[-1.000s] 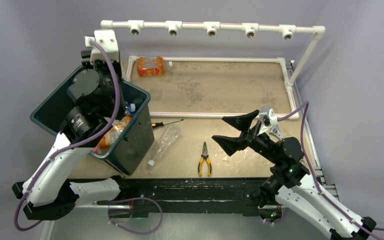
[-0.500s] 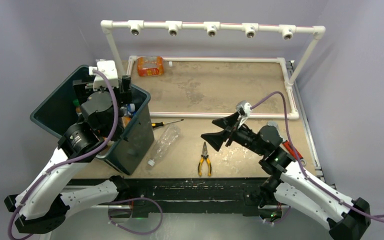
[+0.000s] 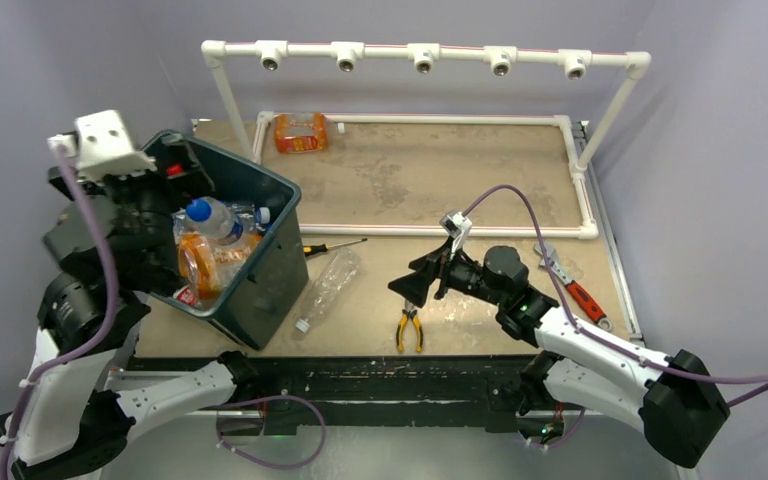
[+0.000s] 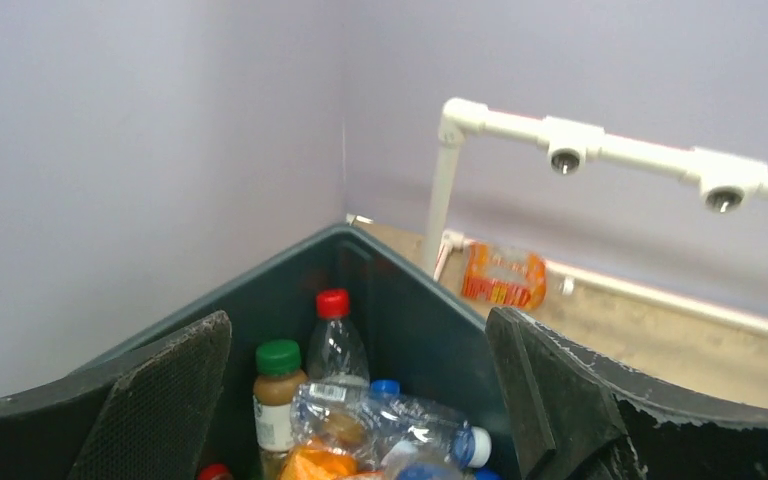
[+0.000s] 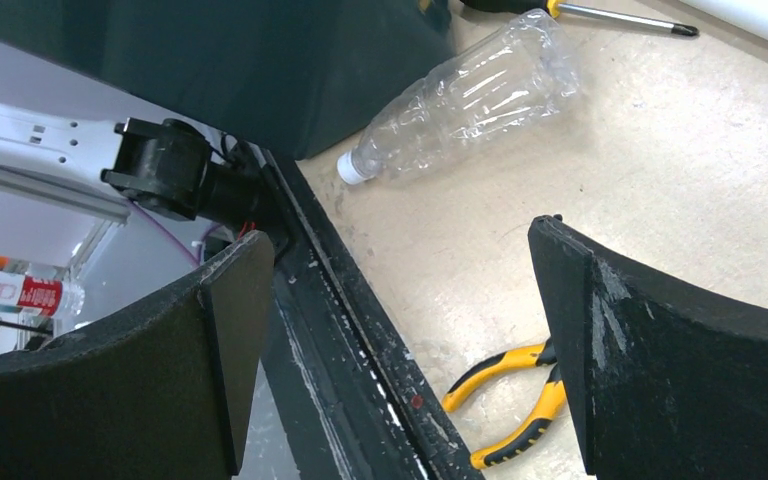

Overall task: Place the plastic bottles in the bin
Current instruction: Pick up the plastic bottle at the center of the board.

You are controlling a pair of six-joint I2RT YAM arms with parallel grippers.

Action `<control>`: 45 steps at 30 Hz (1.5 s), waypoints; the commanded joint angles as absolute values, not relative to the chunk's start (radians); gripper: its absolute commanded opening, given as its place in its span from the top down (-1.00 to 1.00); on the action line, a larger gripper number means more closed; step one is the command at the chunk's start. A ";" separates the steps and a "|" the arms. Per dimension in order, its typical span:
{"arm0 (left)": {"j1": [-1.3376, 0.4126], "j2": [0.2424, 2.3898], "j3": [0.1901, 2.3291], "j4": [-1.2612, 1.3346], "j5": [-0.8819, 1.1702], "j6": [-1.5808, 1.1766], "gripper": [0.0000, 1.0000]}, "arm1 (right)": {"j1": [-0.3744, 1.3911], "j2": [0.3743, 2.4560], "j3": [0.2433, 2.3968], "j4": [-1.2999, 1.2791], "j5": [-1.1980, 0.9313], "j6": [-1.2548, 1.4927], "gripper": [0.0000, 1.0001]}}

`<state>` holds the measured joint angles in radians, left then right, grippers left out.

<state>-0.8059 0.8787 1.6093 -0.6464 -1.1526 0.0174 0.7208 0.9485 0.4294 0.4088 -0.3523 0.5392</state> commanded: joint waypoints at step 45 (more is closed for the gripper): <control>-0.805 0.679 1.234 -0.428 -0.690 -0.387 -0.99 | 0.862 1.890 0.687 1.012 0.017 1.179 -0.98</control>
<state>-0.8055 0.7006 1.2533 -0.4591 -0.6785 -0.3340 0.8474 1.8584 0.6216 0.9951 -0.0677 1.1221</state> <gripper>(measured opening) 0.993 0.987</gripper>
